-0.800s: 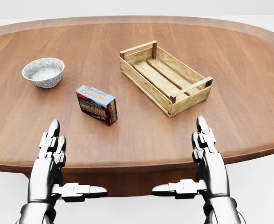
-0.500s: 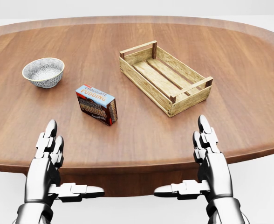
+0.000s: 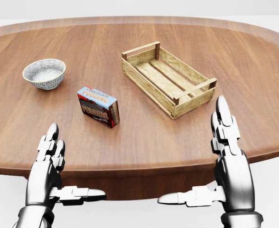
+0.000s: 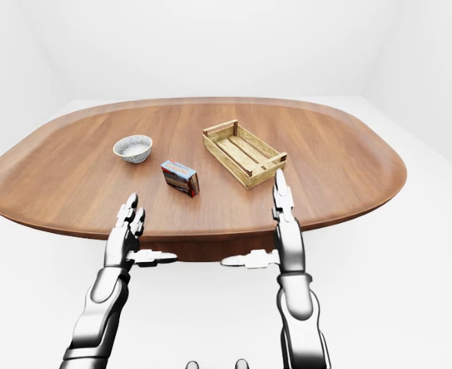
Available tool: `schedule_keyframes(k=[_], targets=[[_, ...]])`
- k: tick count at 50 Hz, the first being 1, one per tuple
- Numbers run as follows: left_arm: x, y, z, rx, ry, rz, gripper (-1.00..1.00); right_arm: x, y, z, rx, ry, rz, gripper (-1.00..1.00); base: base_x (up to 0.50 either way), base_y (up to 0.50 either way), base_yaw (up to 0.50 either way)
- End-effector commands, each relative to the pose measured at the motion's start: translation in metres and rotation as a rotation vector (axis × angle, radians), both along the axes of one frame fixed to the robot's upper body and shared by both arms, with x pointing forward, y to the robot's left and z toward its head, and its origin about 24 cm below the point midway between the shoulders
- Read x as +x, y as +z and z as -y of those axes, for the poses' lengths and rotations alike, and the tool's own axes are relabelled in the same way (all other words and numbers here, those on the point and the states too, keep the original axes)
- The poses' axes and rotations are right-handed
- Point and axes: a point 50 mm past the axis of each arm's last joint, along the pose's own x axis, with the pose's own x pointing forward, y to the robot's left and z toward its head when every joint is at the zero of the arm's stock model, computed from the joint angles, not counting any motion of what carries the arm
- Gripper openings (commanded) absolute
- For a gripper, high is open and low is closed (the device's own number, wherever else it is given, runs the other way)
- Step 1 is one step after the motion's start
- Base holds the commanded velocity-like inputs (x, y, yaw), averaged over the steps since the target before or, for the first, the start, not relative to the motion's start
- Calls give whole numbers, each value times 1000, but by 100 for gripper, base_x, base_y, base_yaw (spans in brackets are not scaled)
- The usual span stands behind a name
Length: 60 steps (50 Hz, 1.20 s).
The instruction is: Pick up the chocolate pudding and put it in the tray.
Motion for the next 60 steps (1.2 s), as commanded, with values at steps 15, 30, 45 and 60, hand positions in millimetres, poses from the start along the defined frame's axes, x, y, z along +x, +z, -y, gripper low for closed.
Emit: schedule_keyframes(k=[15, 30, 45, 60], targets=[[2, -3, 0, -2, 6, -19, 100, -13, 22, 0, -29, -19, 94, 100, 0, 0, 0], [3, -5, -1, -3, 9, -27, 100, -13, 23, -2, -47, -15, 97, 100, 0, 4, 0], [3, -5, -1, 3, 9, -29, 100, -13, 21, -3, -39, -5, 90, 100, 0, 29, 0], [3, -5, -1, 5, 9, -28, 100, -11, 18, -3, -21, 4, 77, 100, 0, 24, 0]])
